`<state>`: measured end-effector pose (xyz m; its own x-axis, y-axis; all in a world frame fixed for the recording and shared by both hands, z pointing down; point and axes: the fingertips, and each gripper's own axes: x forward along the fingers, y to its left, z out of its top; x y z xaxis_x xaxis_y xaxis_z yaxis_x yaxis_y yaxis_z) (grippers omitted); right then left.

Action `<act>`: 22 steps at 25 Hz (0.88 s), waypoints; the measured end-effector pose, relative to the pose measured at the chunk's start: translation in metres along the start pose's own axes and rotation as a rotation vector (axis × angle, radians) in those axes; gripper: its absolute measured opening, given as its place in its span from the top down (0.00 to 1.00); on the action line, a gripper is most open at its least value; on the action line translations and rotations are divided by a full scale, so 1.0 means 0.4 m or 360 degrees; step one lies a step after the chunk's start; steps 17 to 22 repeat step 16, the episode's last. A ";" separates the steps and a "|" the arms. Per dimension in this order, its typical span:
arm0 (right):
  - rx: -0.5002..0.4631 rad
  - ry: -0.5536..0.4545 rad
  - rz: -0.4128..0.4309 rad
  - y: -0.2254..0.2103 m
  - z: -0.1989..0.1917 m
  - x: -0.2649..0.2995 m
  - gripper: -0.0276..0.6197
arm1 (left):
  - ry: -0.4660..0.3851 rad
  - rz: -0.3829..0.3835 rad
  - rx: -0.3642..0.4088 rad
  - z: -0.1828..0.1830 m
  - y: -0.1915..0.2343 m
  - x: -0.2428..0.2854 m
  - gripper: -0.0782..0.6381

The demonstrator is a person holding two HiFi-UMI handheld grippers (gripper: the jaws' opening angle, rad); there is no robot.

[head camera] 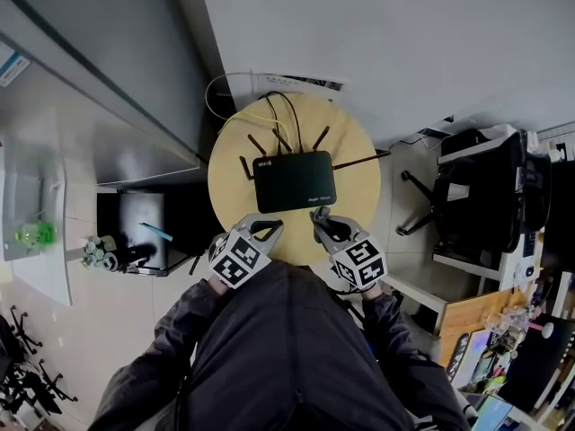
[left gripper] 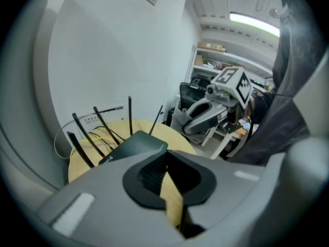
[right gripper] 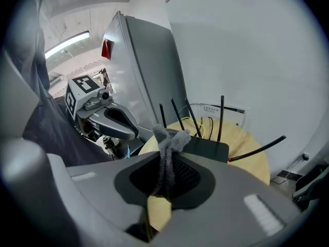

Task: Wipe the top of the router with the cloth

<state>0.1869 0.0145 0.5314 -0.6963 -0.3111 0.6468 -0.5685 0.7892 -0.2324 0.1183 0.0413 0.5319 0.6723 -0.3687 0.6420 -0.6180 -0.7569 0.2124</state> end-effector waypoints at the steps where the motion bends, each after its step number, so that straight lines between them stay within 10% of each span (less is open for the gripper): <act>1: 0.0012 -0.0005 -0.0001 0.002 0.003 0.001 0.89 | -0.0001 -0.0004 0.0003 -0.001 0.000 -0.002 0.89; 22: -0.0012 -0.0029 -0.0025 0.017 0.033 0.003 0.89 | -0.0009 -0.0028 0.0020 -0.010 0.007 -0.011 0.89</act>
